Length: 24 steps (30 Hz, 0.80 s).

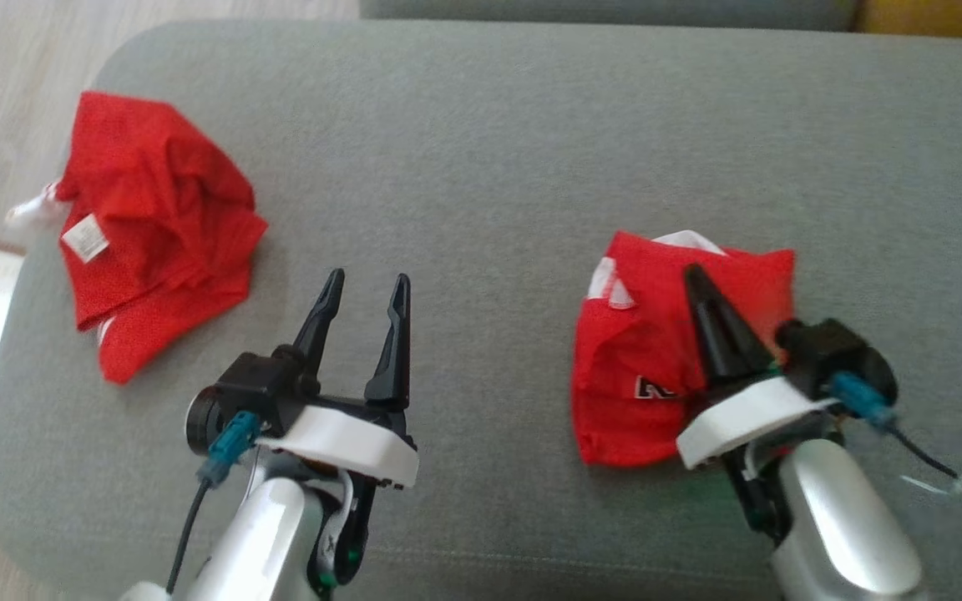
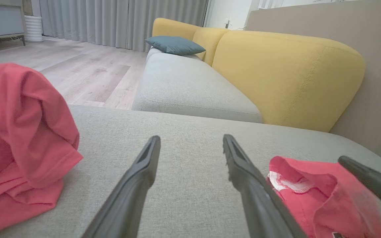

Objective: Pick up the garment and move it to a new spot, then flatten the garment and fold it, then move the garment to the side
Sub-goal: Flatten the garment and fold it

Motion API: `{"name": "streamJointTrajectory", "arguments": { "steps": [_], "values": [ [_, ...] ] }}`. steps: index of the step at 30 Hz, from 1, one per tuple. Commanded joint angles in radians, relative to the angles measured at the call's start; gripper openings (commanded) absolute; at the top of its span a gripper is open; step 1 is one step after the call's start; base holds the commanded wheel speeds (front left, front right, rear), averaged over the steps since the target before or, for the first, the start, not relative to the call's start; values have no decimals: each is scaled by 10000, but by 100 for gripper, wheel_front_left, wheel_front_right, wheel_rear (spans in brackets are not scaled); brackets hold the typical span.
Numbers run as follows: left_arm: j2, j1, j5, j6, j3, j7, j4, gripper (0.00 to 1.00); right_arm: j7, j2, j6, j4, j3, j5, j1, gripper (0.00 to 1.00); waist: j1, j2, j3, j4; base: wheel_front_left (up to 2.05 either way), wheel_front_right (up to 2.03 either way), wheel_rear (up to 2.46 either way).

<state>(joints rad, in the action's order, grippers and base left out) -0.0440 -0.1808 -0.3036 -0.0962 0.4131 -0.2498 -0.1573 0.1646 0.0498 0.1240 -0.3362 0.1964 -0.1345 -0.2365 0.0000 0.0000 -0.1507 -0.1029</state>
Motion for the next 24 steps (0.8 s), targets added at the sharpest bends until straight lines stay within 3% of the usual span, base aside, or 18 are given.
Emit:
{"name": "streamJointTrajectory", "arguments": {
  "steps": [1,8,16,24],
  "values": [
    [-62,-466,-65,-9,-235,-120,255,100,189,5,67,-96,366,167,-469,0,0,0,-288,-338,0,0,0],
    [-62,-663,-132,-65,-144,-120,190,100,585,5,67,-2538,525,758,-1173,0,0,0,-594,-847,0,0,0],
    [-62,-781,-133,-79,-105,-120,246,100,747,5,67,-4661,409,204,-1762,0,0,0,-881,-1072,0,0,0],
    [-62,-877,-98,-123,-185,-120,178,100,865,5,67,-5546,934,-547,-2303,0,0,0,-790,-840,0,0,0]
  ]
}}
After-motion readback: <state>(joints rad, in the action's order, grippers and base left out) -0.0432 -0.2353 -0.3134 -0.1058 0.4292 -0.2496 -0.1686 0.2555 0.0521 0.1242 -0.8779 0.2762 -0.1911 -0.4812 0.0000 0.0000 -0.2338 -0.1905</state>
